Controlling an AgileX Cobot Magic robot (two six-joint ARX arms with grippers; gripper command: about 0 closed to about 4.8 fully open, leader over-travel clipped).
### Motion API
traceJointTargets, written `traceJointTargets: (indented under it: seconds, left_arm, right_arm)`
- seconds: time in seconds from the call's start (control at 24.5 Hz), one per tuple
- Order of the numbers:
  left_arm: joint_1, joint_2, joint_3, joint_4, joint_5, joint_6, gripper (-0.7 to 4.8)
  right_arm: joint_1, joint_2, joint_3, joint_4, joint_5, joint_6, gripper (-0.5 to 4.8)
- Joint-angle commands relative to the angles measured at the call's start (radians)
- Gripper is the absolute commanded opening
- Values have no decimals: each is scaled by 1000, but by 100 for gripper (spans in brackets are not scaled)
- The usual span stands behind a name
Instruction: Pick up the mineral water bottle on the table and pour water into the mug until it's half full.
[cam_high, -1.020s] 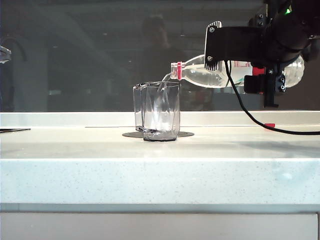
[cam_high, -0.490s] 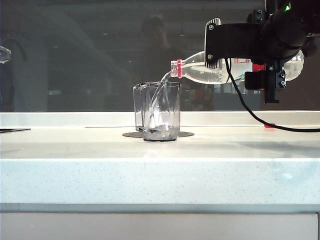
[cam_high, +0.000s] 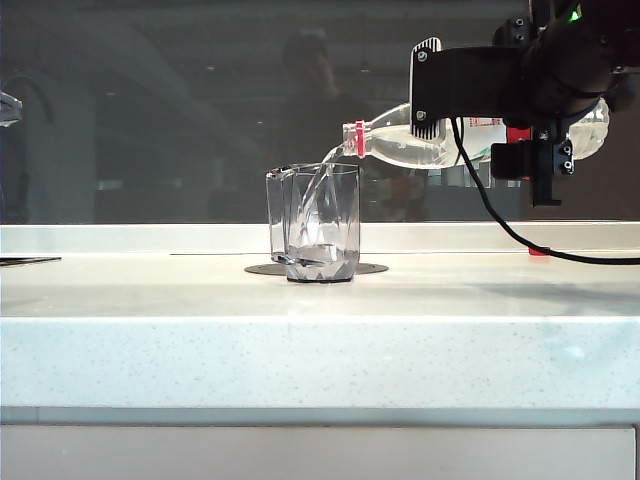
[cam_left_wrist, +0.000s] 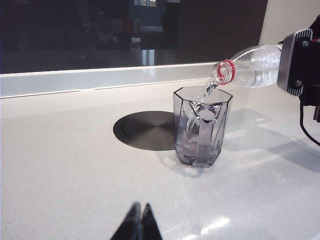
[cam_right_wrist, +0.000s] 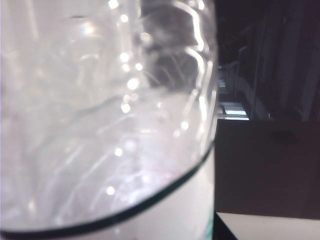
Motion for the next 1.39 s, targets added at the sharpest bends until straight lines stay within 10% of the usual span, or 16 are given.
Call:
traceJointTargets:
  seconds: [0.04,1.39]
  left_arm:
    - [2,0,2,13,-3,-3,-4]
    - [2,0,2,13,-3,-3,-4]
  right_arm:
    - [2,-11,10,64,13,1,304]
    - [23,-11,11,63,17,-55,304]
